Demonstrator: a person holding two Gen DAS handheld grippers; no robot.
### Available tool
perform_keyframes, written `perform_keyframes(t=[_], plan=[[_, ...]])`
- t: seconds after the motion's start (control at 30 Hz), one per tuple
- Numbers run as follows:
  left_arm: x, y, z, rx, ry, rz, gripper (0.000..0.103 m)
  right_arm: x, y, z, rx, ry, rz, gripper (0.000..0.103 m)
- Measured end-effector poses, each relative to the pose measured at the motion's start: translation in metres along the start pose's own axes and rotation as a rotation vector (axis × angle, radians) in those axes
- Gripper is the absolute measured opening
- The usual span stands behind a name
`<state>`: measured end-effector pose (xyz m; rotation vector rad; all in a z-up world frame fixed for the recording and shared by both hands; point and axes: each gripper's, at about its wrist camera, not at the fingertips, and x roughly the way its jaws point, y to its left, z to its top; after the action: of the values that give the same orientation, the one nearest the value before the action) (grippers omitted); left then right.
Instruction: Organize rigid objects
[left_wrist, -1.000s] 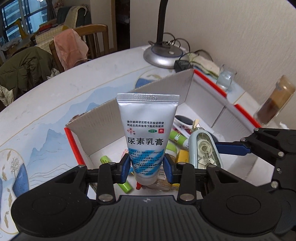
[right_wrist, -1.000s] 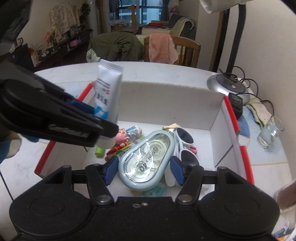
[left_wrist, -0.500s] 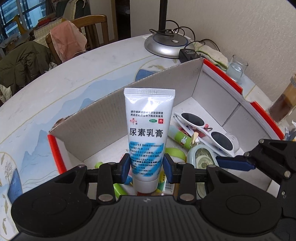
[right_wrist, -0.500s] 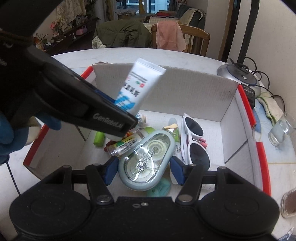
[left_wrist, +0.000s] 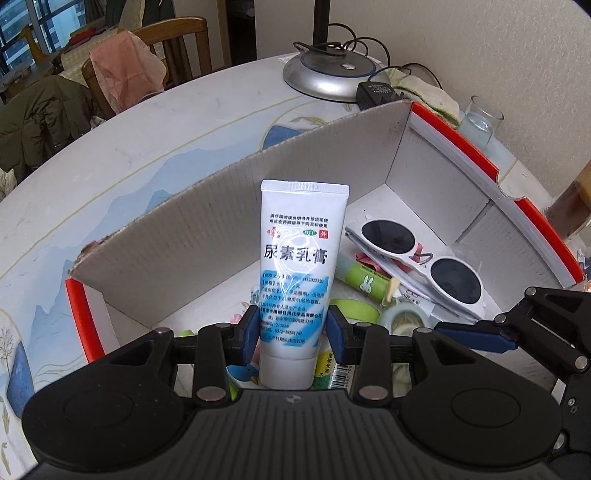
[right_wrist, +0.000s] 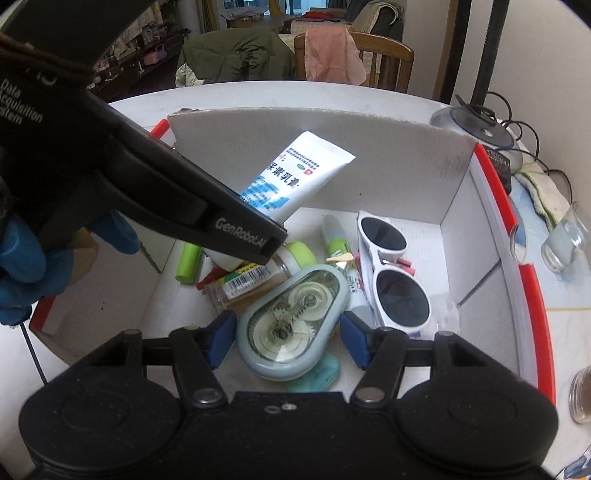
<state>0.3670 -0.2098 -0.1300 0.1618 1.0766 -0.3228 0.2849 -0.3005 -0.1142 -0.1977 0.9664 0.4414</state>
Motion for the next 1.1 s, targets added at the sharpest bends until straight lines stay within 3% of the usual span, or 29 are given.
perform_keyframes(t=[0.17,0.33,1.1], plan=[[-0.002,0.002,-0.007,-0.012,0.008,-0.008,0.039,-0.007,-0.003,-0.003,0.011,-0.017,0.018,0.07],[-0.013,0.003,-0.016,-0.038,-0.018,-0.008,0.05,-0.02,-0.005,-0.007,0.022,-0.049,0.029,0.072],[-0.128,0.004,-0.083,-0.083,-0.313,0.007,0.067,-0.116,-0.006,-0.031,0.137,-0.27,0.064,0.09]])
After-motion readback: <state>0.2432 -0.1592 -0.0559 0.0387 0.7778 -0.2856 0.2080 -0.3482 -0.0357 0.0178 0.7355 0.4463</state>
